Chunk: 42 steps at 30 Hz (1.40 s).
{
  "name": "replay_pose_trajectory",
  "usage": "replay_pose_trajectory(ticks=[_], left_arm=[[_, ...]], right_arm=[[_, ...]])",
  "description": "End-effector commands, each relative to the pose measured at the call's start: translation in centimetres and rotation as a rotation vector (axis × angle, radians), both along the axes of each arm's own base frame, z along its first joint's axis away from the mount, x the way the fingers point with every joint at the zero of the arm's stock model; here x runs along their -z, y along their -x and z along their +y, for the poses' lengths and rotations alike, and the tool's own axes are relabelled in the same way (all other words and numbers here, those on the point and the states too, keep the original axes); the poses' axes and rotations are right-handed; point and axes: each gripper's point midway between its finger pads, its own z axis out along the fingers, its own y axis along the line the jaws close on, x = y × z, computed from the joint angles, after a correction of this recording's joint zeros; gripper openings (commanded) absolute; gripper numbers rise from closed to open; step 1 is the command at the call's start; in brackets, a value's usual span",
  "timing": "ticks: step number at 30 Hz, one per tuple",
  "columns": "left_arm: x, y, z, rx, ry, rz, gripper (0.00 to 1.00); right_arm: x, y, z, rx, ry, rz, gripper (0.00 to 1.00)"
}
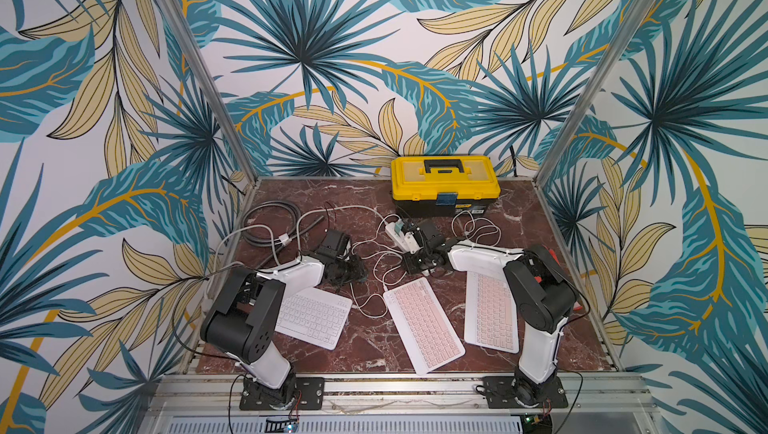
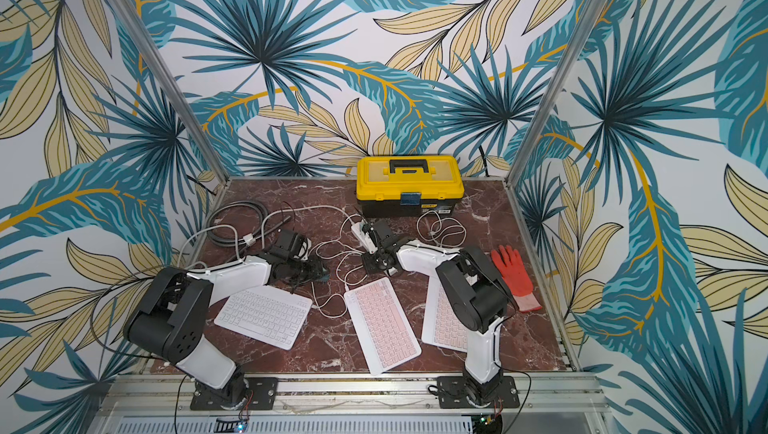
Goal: Unplug the wireless keyboard
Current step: Place the plug at the center of the board, then move the keyboard to the center of the board.
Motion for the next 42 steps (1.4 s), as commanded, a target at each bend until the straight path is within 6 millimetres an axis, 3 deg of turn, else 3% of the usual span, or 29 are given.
replay_pose_trajectory(ticks=[1, 4, 9, 17, 24, 31, 42], left_arm=[[-0.6, 0.0, 0.2, 0.007, -0.018, 0.004, 0.53], [-1.1, -0.1, 0.3, 0.006, -0.02, -0.014, 0.56], [-1.6, -0.3, 0.4, -0.004, -0.02, -0.031, 0.57], [-1.8, -1.2, -1.2, 0.03, 0.003, -0.028, 0.56], [-3.7, -0.9, -0.4, 0.011, -0.012, -0.093, 0.57], [-5.4, 0.5, 1.1, 0.037, -0.089, -0.109, 0.57], [-5.8, 3.2, 0.6, 0.015, -0.104, -0.122, 0.56]], right_arm=[[-1.1, 1.4, -0.3, -0.029, -0.004, 0.023, 0.37], [-2.0, 2.0, -0.3, -0.04, -0.021, 0.019, 0.45], [-2.7, 2.7, -0.7, -0.05, -0.015, 0.033, 0.48], [-3.1, 3.4, -2.5, -0.021, 0.056, 0.035, 0.49], [-4.0, 4.8, -3.2, 0.002, 0.069, 0.043, 0.46], [-4.3, 6.1, -2.1, 0.039, 0.098, 0.073, 0.38], [-3.5, 7.3, 1.2, 0.055, 0.146, 0.1, 0.33]])
